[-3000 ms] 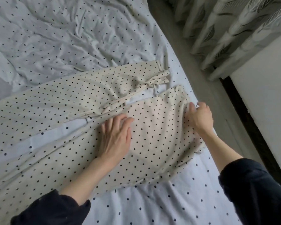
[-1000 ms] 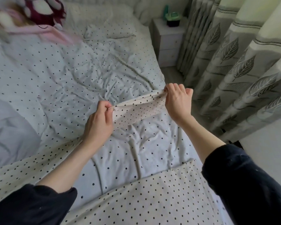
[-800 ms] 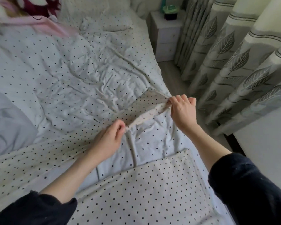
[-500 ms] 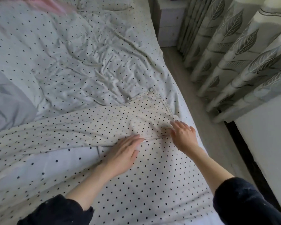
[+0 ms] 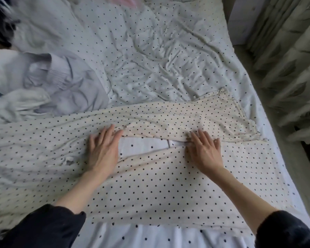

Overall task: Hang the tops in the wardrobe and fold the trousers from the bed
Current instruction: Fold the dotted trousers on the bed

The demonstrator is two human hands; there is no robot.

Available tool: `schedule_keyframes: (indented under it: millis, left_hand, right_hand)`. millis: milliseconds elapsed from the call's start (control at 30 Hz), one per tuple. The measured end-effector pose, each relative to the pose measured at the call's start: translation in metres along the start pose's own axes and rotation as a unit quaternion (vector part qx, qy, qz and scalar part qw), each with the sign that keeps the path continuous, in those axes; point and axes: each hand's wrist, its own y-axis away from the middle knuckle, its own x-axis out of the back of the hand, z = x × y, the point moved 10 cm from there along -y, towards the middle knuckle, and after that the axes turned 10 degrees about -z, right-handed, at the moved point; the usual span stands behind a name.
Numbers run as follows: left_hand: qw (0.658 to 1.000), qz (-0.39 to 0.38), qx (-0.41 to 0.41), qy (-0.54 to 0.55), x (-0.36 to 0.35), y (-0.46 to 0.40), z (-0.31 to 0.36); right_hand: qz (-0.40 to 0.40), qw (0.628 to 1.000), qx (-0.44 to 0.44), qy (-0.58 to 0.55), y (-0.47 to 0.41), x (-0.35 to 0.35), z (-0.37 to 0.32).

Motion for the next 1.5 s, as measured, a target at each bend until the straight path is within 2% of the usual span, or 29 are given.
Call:
schedule_keyframes:
  millis: [100, 200, 267, 300, 367, 467, 567, 700, 833, 933, 1000, 1133, 1233, 1367, 1500]
  left_hand:
    - [0.998, 0.037, 0.035, 0.027, 0.013, 0.017, -0.05]
    - [0.997, 0.033, 0.065, 0.039, 0.014, 0.027, -0.089]
    - [0.997, 0.047, 0.041, 0.053, 0.016, 0.031, -0.106]
    - [0.997, 0.058, 0.004, 0.048, 0.017, 0.033, -0.105]
    - [0.993, 0.084, -0.077, 0.038, 0.019, 0.041, -0.103]
    - [0.986, 0.093, -0.125, 0.063, 0.016, 0.056, -0.115]
    - [0.981, 0.082, -0.151, 0.09, 0.011, 0.062, -0.129]
    - [0.98, 0.06, -0.17, 0.081, 0.004, 0.064, -0.145]
    - [0.979, 0.053, -0.167, 0.1, -0.003, 0.07, -0.161]
    - [0.974, 0.077, -0.183, 0.107, -0.004, 0.079, -0.175]
    - [0.975, 0.09, -0.171, 0.109, -0.005, 0.087, -0.193]
    - [0.981, 0.111, -0.14, 0.072, -0.017, 0.117, -0.231]
    - [0.99, 0.069, -0.119, 0.042, -0.048, 0.153, -0.259]
    - [0.992, -0.004, -0.127, -0.006, -0.081, 0.191, -0.278]
    - [0.992, -0.009, -0.118, -0.031, -0.083, 0.207, -0.278]
  right_hand:
    - [-0.004, 0.998, 0.056, 0.012, 0.001, -0.006, -0.062]
    - [0.016, 0.989, 0.141, 0.033, 0.002, -0.006, -0.127]
    - [0.037, 0.979, 0.194, 0.048, 0.003, -0.008, -0.169]
    - [0.036, 0.977, 0.201, 0.066, 0.002, -0.011, -0.185]
    - [0.027, 0.976, 0.197, 0.092, -0.003, -0.018, -0.208]
    - [0.029, 0.982, 0.151, 0.108, -0.011, -0.024, -0.222]
    - [0.041, 0.985, 0.09, 0.143, -0.014, -0.024, -0.228]
    - [0.067, 0.979, 0.059, 0.183, -0.013, -0.019, -0.236]
    - [0.088, 0.983, 0.017, 0.161, 0.0, -0.018, -0.233]
    - [0.068, 0.991, -0.033, 0.108, 0.016, -0.029, -0.235]
    - [0.061, 0.995, -0.015, 0.073, 0.03, -0.042, -0.254]
    - [0.029, 0.994, 0.083, 0.068, 0.069, -0.087, -0.316]
    - [-0.013, 0.989, 0.12, 0.083, 0.104, -0.13, -0.353]
    - [-0.022, 0.974, 0.158, 0.161, 0.131, -0.165, -0.372]
    - [-0.016, 0.963, 0.185, 0.196, 0.141, -0.167, -0.366]
